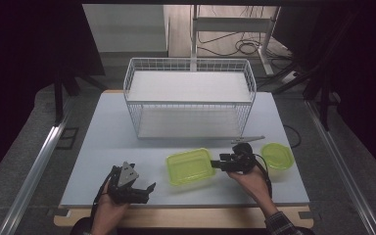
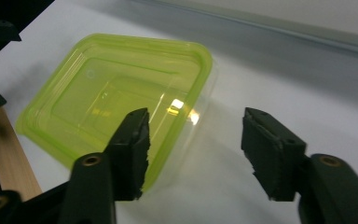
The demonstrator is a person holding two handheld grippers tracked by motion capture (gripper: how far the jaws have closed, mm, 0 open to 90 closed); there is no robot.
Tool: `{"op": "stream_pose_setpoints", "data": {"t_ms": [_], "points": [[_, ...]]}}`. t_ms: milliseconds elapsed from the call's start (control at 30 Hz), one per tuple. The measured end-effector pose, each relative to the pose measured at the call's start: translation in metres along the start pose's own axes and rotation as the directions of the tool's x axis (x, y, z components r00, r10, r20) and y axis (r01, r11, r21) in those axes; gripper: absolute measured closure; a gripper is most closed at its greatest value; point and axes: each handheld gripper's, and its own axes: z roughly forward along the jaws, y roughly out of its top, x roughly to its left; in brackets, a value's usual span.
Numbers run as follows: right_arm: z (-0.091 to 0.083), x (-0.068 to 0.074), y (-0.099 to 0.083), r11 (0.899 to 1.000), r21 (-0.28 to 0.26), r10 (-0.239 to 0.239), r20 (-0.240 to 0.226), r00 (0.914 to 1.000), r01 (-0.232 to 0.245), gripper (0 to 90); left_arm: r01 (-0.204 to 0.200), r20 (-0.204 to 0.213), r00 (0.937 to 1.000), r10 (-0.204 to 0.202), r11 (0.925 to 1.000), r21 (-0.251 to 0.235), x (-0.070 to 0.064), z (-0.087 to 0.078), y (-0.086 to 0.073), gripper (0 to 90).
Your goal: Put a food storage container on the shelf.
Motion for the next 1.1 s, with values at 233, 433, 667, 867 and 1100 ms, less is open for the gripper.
{"op": "stream_pose_setpoints", "data": {"t_ms": [233,433,667,867,1100], "points": [[0.018,-0.008,0.008,0.995,0.062,0.087,-0.066,0.9941,-0.083,59.4,-0.001,0.005,1.0000,0.001,1.0000,0.008,0.000,0.000,0.000,4.0],[0.022,-0.013,0.008,0.984,0.090,0.165,-0.135,0.9772,-0.153,67.5,-0.004,0.006,1.0000,0.003,0.9999,0.015,-0.001,0.001,0.000,4.0],[0.018,-0.011,0.012,0.970,0.112,0.235,-0.197,0.9518,-0.216,79.7,-0.003,0.006,1.0000,0.003,0.9999,0.014,-0.001,0.001,0.000,4.2],[0.012,-0.009,0.016,0.968,0.103,0.246,-0.224,0.9431,-0.228,80.4,-0.002,0.005,1.0000,0.002,0.9999,0.010,0.000,0.000,0.000,4.2],[0.003,-0.008,0.021,0.970,0.066,0.241,-0.204,0.9489,-0.232,80.5,0.000,0.002,1.0000,0.000,0.9999,0.010,0.001,0.000,0.000,4.1]]}}
